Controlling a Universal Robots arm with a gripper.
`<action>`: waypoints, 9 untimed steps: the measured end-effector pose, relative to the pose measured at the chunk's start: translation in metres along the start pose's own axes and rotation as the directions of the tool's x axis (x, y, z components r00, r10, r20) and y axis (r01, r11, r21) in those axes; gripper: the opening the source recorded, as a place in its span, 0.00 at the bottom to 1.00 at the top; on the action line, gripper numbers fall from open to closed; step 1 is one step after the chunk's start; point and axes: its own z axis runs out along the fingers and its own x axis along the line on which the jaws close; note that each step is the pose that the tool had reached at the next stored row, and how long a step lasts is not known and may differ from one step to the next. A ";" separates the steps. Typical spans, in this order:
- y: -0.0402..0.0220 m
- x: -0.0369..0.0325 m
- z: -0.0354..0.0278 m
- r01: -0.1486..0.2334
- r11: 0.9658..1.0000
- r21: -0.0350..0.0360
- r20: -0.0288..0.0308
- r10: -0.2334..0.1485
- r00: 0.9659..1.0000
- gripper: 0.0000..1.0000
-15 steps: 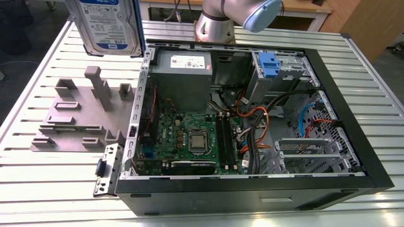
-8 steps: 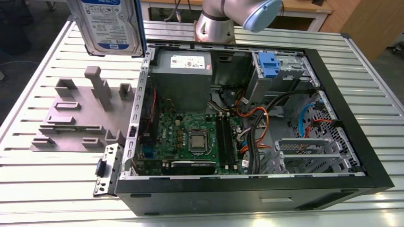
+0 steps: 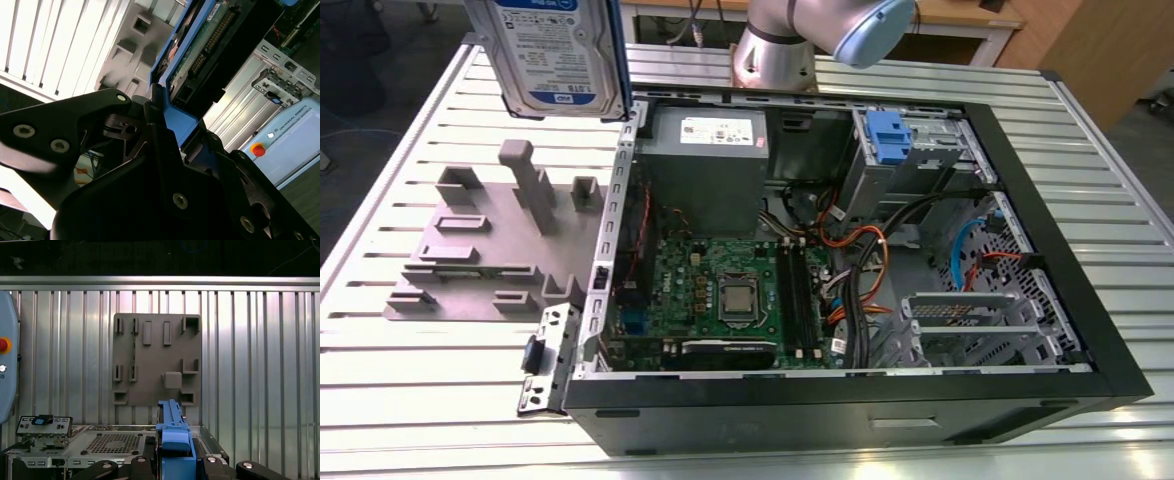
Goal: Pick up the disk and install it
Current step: 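Pick up the disk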
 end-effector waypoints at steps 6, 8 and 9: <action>-0.0016 0.0000 -0.0001 0.000 1.000 0.000 0.000 0.000 1.000 0.37; -0.0022 0.0000 0.0000 0.000 1.000 0.000 0.000 0.000 1.000 0.37; -0.0025 0.0000 0.0000 0.000 1.000 0.000 0.000 0.000 1.000 0.37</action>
